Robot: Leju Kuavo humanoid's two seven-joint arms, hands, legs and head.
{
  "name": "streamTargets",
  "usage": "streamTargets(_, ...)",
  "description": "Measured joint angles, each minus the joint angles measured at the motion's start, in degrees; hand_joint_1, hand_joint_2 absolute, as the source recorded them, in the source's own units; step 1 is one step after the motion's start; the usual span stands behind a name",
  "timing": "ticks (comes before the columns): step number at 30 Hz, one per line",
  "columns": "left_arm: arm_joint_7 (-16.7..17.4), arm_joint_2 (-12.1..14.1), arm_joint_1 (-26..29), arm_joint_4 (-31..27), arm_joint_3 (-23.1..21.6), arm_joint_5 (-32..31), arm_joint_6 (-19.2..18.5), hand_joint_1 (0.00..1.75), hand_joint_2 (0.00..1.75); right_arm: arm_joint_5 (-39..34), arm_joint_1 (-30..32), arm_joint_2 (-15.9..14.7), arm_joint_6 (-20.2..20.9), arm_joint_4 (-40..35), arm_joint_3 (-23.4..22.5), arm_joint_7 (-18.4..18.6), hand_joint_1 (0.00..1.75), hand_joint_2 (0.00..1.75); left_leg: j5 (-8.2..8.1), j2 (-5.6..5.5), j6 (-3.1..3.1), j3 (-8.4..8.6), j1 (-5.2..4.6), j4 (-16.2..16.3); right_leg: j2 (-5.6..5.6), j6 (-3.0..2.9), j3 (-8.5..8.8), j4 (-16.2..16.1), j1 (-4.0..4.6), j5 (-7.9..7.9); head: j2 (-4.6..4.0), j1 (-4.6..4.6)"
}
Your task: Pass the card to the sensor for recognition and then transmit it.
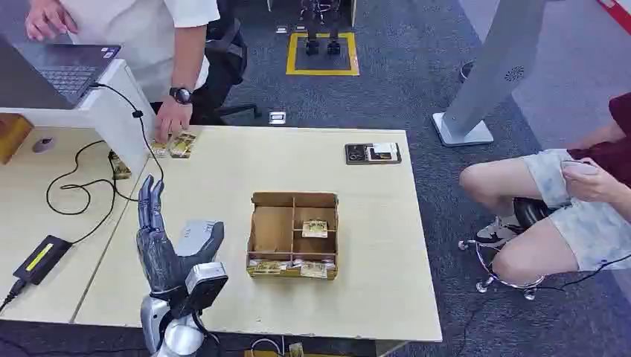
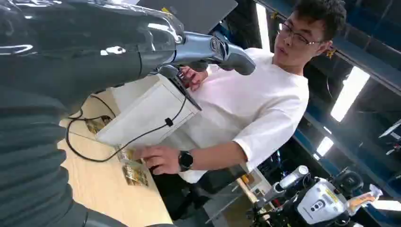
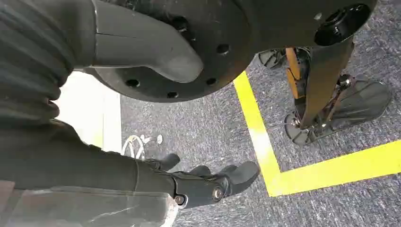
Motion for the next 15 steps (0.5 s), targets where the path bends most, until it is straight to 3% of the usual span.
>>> streamTargets(9, 0.4, 0.0, 0.0, 0.0, 0.0, -0.6, 0.0, 0.0, 1.75, 0.0, 0.0, 0.0, 0.1, -0.1, 0.0, 0.2, 0.0, 1.75, 0.0, 0.0, 0.0, 0.0, 0.0, 0.0, 0.0, 0.0, 0.0, 0.0, 0.0, 0.0, 0.0, 0.0)
streamTargets(15, 4.1, 0.1, -1.8, 0.7, 0.0, -1.9, 0.0, 0.0, 1.75, 0.0, 0.1, 0.0, 0.1, -0.4, 0.2, 0.5, 0.0, 1.75, 0.0, 0.0, 0.0, 0.01, 0.0, 0.0, 0.0, 0.0, -0.01, 0.0, 0.0, 0.0, 0.0, 0.02)
